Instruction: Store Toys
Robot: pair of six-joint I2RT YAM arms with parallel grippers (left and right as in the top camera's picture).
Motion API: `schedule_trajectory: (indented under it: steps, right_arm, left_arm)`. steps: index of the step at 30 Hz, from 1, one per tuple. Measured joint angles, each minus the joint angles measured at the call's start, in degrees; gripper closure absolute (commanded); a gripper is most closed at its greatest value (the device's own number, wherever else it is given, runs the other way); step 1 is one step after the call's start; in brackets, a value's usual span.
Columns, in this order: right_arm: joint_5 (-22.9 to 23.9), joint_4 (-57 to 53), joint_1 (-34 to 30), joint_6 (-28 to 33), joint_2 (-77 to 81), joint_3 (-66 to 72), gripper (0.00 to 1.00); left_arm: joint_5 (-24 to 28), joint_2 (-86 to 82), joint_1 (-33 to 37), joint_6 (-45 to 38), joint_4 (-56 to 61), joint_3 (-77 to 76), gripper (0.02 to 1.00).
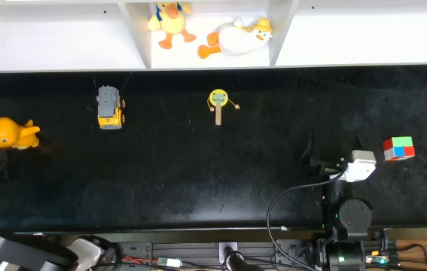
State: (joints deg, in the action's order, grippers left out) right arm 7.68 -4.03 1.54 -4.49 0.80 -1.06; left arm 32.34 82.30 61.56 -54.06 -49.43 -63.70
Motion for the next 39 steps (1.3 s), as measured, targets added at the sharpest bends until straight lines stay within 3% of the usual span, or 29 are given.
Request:
schedule_trajectory:
  steps: [15,39]
  right_arm:
    - [0.02,-0.02,0.00,0.02,0.00,0.00,0.005]
    - [0.00,-0.02,0.00,0.00,0.00,0.00,0.005]
  left_arm:
    - [-3.21,3.37,-3.74,3.41,7.06,0.00,0.020]
    - [-3.76,6.99,-7.21,6.14,11.74,-0.02,0.020]
